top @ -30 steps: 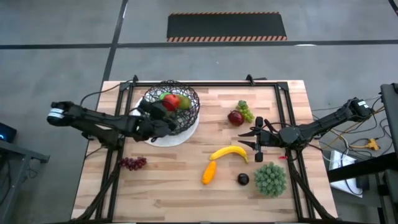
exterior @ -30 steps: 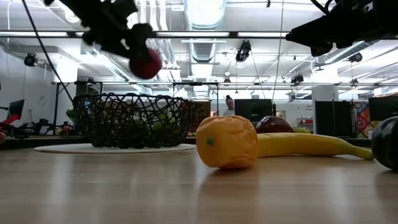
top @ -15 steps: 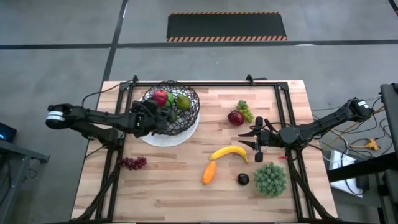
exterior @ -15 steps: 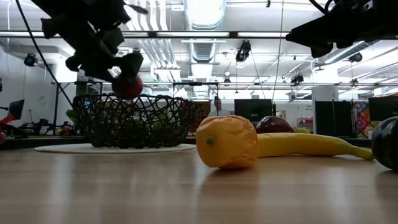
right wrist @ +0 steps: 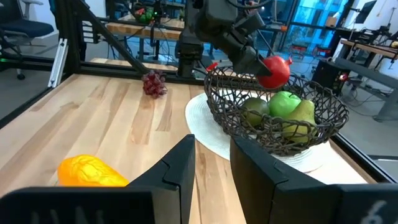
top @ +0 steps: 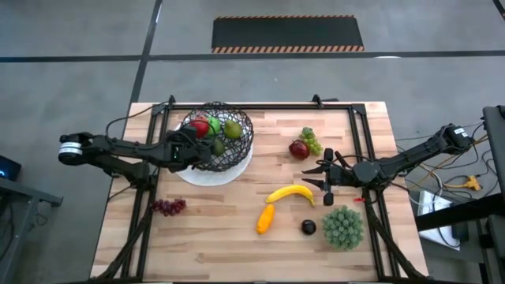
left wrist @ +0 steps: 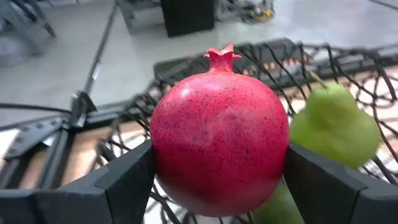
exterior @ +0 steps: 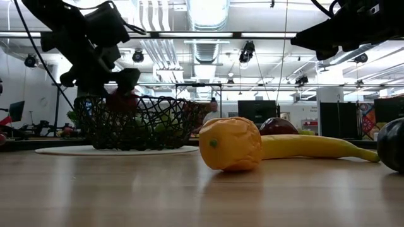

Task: Build produce basket
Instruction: Put the pomegranate into the woven basket

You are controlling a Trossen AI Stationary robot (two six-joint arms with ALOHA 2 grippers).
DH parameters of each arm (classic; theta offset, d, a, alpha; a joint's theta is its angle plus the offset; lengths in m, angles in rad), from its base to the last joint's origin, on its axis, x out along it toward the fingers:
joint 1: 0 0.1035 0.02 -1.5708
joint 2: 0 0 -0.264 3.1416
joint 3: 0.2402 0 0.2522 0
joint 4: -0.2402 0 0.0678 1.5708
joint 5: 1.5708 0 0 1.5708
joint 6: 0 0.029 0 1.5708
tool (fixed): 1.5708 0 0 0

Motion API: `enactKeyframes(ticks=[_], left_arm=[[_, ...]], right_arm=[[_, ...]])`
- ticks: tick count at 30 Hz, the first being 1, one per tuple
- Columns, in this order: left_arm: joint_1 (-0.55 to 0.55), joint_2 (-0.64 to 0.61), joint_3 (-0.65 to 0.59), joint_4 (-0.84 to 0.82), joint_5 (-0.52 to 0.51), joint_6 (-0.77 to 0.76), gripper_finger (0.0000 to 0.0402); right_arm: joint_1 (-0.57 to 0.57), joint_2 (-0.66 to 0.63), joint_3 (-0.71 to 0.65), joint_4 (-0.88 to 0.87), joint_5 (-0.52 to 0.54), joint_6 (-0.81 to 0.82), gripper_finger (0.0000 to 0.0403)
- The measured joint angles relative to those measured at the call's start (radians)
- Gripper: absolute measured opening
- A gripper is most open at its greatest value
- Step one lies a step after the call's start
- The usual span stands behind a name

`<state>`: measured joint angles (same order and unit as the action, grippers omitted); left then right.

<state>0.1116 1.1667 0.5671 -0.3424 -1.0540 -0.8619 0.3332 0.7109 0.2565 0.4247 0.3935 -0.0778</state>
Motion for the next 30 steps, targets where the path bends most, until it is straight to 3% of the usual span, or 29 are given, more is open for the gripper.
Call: enactKeyframes(ticks=[5,30], left_arm=[[0.000,0.000,-0.001,-0.001,0.072,-0.001,0.0299],[0.000,0.000,-0.006,-0.006,0.080,0.003,0.0340]], right_arm=[[0.000,0.000,0.000,-0.001,0.000,0.000,0.0091],[0.000,0.000,0.000,-0.001,0.000,0.000,0.0091]])
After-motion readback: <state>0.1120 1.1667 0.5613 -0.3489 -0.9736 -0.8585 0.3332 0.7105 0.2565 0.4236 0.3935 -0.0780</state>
